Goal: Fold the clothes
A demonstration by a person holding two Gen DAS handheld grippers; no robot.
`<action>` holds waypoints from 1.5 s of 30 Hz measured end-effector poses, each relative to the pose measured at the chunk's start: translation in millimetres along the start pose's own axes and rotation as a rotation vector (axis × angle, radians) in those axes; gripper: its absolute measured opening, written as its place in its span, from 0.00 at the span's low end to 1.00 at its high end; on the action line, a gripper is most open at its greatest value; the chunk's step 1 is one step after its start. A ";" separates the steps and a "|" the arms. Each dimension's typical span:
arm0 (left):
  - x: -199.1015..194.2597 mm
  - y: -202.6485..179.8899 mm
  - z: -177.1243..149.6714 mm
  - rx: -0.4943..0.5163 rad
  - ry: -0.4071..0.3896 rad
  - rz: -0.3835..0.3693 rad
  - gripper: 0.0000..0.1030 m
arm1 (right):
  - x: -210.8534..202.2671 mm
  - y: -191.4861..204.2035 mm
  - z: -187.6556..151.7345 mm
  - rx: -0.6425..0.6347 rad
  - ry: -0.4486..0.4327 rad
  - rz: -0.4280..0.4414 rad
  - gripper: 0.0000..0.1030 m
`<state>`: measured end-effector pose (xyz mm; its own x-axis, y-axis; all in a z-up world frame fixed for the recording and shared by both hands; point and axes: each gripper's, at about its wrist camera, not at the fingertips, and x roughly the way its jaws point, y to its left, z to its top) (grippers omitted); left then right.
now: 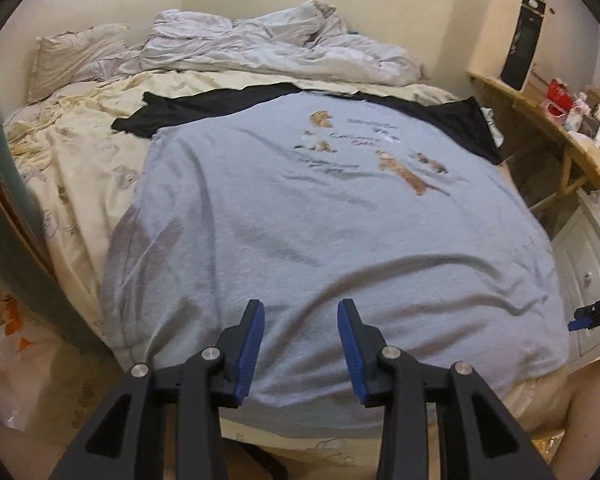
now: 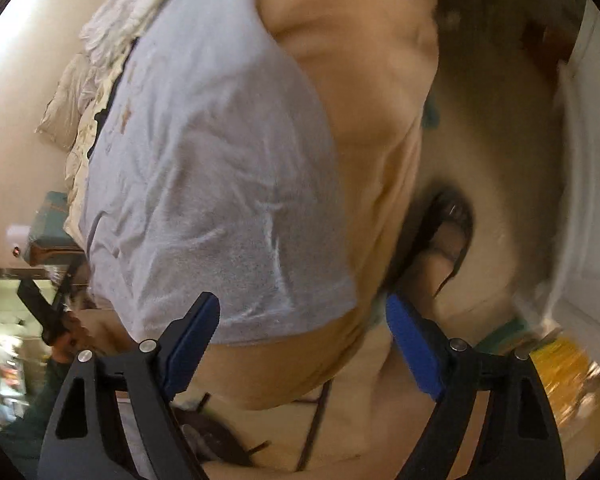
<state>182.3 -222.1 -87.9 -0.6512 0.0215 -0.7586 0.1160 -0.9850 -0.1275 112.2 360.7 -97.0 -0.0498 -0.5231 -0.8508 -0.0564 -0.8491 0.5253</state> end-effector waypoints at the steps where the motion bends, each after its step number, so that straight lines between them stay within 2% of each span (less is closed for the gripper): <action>1: 0.8 2.0 -1.2 -0.003 0.005 0.009 0.37 | 7.8 1.3 3.6 -0.007 0.027 -0.016 0.85; 5: 2.7 9.4 -3.7 -0.034 0.012 0.036 0.37 | 21.4 11.3 7.7 -0.080 0.078 -0.051 0.80; 11: 4.7 4.7 -1.8 -0.022 0.013 0.043 0.37 | 29.5 6.3 9.4 -0.060 0.081 0.020 0.78; 12: 4.3 3.2 -1.4 -0.014 0.013 0.041 0.37 | 28.0 6.7 7.9 -0.066 0.074 0.046 0.63; 13: 4.0 2.5 -1.1 -0.007 0.013 0.038 0.37 | 25.9 7.9 6.1 -0.074 0.065 0.061 0.55; 14: 3.6 2.0 -0.7 -0.002 0.012 0.036 0.37 | 21.6 11.2 3.3 -0.093 0.048 0.048 0.49; 15: 2.9 2.4 -0.4 0.001 0.011 0.038 0.37 | 16.6 14.4 0.1 -0.109 0.030 0.034 0.37; 16: 2.2 4.0 -0.4 -0.001 0.011 0.041 0.38 | 9.9 17.1 -4.2 -0.115 0.009 0.019 0.30; 17: 1.4 7.2 -0.4 -0.009 0.012 0.048 0.38 | 3.3 19.0 -7.7 -0.115 -0.013 0.004 0.10; 18: 0.6 11.0 -0.5 -0.020 0.012 0.057 0.38 | -7.0 22.6 -13.0 -0.120 -0.045 -0.004 0.05; 22: -4.0 37.4 1.8 -0.102 0.020 0.100 0.38 | -55.2 41.0 -33.4 -0.162 -0.197 0.040 0.05; 24: -4.5 55.3 1.5 -0.143 0.042 0.115 0.38 | -69.3 47.4 -36.6 -0.166 -0.230 0.048 0.05; 27: -1.7 80.8 -4.5 -0.178 0.101 0.081 0.38 | -80.2 55.5 -35.5 -0.173 -0.276 0.050 0.05; 28: -0.4 89.2 -7.1 -0.187 0.122 0.064 0.43 | -82.1 57.8 -34.0 -0.175 -0.287 0.055 0.05; 29: 0.9 97.5 -9.6 -0.196 0.144 0.047 0.51 | -83.4 60.4 -32.6 -0.177 -0.296 0.059 0.05; 30: 0.8 104.5 -12.7 -0.195 0.152 0.040 0.51 | -83.0 63.5 -31.4 -0.179 -0.297 0.060 0.05; 32: -3.0 112.9 -21.4 -0.159 0.119 0.056 0.51 | -79.6 69.2 -29.1 -0.189 -0.309 0.039 0.05; 35: 10.2 130.1 -39.1 -0.201 0.159 0.003 0.51 | -76.7 73.0 -28.0 -0.165 -0.312 0.037 0.05; 37: 26.4 138.2 -46.0 -0.203 0.191 0.031 0.51 | -76.2 77.2 -27.9 -0.167 -0.304 0.028 0.05; 39: 43.2 147.5 -47.5 -0.223 0.211 0.048 0.51 | -75.6 80.9 -27.6 -0.169 -0.298 0.018 0.05; 43: 66.8 150.2 -42.2 -0.244 0.225 0.010 0.52 | -71.7 84.5 -21.7 -0.161 -0.292 -0.001 0.05; 44: 71.3 148.5 -40.9 -0.242 0.231 -0.001 0.46 | -70.9 86.1 -20.2 -0.162 -0.291 -0.007 0.05; 45: 73.5 145.9 -39.6 -0.237 0.233 -0.020 0.30 | -70.0 87.8 -18.8 -0.164 -0.290 -0.014 0.05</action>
<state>181.1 -357.4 -187.6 -0.4692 0.1058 -0.8767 0.2938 -0.9175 -0.2680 129.5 321.4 8.4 -0.3330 -0.4888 -0.8064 0.1009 -0.8687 0.4849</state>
